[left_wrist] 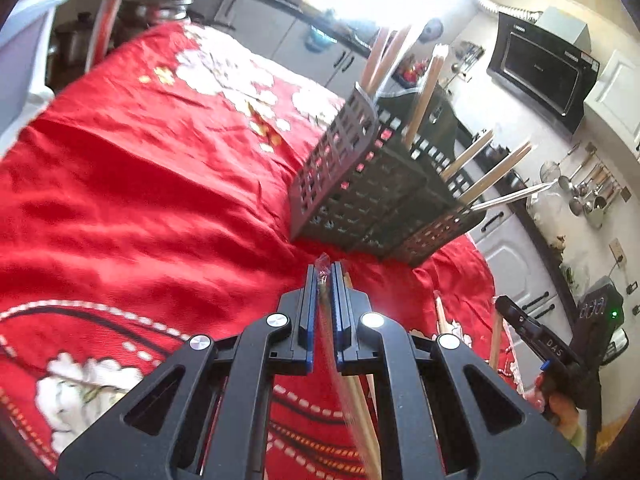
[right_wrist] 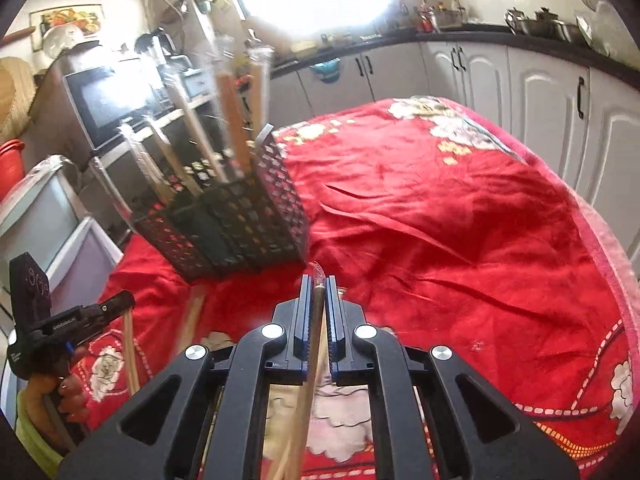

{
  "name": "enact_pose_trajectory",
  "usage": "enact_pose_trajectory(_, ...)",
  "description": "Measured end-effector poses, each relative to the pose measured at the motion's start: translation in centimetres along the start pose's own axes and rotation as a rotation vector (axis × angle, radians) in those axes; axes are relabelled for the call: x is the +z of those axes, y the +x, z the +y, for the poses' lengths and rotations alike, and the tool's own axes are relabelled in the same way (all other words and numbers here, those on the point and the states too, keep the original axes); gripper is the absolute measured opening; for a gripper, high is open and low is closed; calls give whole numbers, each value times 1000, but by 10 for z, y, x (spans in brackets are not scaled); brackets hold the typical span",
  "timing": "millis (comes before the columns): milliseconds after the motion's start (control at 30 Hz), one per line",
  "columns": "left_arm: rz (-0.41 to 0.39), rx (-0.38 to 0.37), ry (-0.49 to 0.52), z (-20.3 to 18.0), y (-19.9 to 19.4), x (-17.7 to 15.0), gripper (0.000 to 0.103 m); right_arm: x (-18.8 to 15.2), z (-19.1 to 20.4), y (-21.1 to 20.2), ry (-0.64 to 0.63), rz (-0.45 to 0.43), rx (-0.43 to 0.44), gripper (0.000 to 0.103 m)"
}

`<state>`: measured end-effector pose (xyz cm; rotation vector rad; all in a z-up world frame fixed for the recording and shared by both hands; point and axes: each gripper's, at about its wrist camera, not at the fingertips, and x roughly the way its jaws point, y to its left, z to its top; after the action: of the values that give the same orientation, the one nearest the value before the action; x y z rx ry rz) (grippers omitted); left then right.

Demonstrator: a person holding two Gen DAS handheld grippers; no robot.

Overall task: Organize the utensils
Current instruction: 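Close the left tool on its pack while the right tool closes on another, then lift both held packs upright and carry them toward the caddy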

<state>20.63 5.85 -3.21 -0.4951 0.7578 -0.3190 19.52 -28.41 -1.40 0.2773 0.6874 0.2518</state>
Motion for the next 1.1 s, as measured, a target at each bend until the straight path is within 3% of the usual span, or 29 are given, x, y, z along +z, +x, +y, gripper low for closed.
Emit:
enact_pose_trajectory(567,-125,8,55,-10,-60,-8,3,3,78,-52,-147,-132,124,6)
enact_pose_trajectory(1100,-225,20,77,-14,-97,0,3,5,113,-56,-210,-175,160,6)
